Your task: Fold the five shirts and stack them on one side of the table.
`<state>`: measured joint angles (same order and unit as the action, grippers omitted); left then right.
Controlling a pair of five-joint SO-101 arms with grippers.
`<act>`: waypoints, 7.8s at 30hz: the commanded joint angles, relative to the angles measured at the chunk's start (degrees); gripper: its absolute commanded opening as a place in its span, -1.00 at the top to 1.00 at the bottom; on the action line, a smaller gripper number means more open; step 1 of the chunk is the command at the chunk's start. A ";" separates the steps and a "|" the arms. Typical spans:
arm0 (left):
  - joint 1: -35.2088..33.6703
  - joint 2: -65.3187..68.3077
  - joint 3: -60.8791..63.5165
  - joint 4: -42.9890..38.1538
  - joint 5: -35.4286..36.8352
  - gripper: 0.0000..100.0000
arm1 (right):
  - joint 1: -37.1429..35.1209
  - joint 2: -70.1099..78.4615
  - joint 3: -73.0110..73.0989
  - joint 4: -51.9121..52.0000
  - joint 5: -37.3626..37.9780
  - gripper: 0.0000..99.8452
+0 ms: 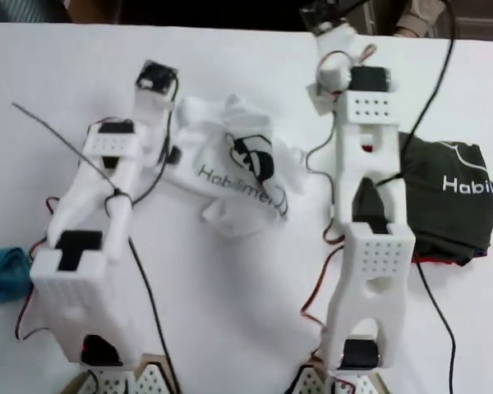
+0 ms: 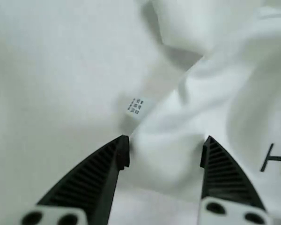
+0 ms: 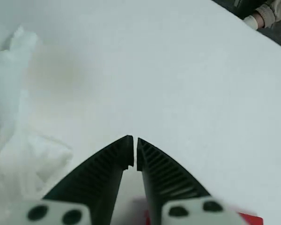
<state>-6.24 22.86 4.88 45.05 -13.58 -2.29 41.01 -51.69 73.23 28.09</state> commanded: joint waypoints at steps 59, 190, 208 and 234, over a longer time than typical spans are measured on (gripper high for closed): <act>-31.65 -19.43 1.01 49.23 -14.15 0.95 | -31.16 20.26 -10.02 -16.57 -15.12 0.59; -11.52 -8.26 -5.93 42.99 -4.66 0.95 | -13.49 12.18 -30.33 24.66 -11.16 0.96; -11.87 -7.82 -14.37 55.30 -8.70 0.94 | -20.70 -21.41 10.29 24.13 -16.00 0.96; -13.71 -7.74 -4.44 49.41 -12.48 0.94 | -11.65 -54.81 76.66 -14.20 -7.65 0.56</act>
<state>-19.34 15.47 0.57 94.73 -25.63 -15.74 -10.51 27.08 61.10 22.37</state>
